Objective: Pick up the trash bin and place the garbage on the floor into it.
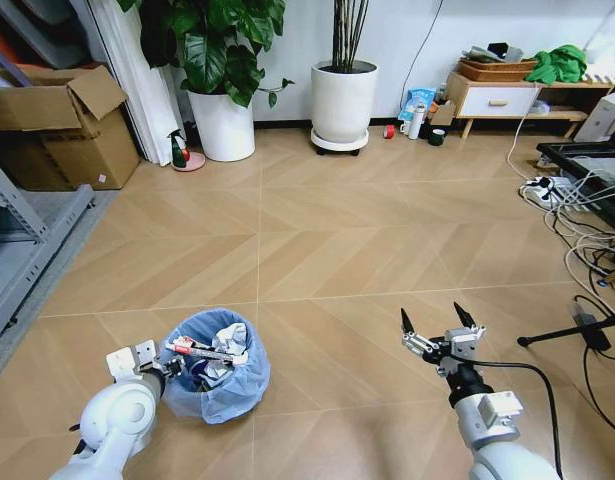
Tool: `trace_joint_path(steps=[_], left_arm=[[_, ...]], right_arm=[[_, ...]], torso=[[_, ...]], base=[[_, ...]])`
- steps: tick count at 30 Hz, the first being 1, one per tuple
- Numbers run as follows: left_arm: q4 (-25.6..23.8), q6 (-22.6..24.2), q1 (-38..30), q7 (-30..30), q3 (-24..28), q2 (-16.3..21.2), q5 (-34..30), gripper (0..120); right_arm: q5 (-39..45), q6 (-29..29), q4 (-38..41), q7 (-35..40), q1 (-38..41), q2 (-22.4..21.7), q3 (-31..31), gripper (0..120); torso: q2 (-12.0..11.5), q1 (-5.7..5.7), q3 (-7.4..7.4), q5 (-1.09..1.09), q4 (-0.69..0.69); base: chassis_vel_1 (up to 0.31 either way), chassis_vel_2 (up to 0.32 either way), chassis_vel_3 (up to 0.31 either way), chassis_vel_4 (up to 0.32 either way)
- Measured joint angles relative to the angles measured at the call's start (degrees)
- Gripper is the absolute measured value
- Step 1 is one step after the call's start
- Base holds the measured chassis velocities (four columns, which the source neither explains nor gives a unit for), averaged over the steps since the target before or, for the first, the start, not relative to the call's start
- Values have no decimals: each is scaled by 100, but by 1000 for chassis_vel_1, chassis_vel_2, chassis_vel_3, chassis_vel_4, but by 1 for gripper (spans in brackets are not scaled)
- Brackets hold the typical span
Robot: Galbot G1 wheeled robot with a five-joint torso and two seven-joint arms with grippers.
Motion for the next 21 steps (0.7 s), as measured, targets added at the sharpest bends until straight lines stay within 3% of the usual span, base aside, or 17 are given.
trace_joint_path(steps=[1,4,7,13,16,18,21], left_arm=[[0,0,0,0,0,0,0,56],[-183,-33,102,-151,-34,18,85,74],[-325,-39,204,-204,-101,42,186,85],[-515,-69,346,-132,-206,60,463,98],[-810,-274,577,224,-358,57,1237,110],[-883,-380,633,335,-388,50,1514,111],[-1045,-1036,790,856,-490,-4,2429,114]], right_arm=[[0,0,0,0,0,0,0,100],[11,10,1,-1,10,-13,27,100],[17,11,6,-2,13,-23,47,100],[33,9,22,-2,19,-25,70,100],[116,-98,70,4,76,-22,143,100],[163,-159,98,11,97,-24,170,100],[365,-393,210,41,149,-42,276,100]], torso=[[0,0,0,0,0],[0,0,0,0,0],[0,0,0,0,0],[0,0,0,0,0],[0,0,0,1,0],[0,0,0,0,0],[0,0,0,1,1]], base=[[0,0,0,0],[0,0,0,0],[0,0,0,0],[0,0,0,0],[0,0,0,0],[0,0,0,0],[0,0,0,0]])
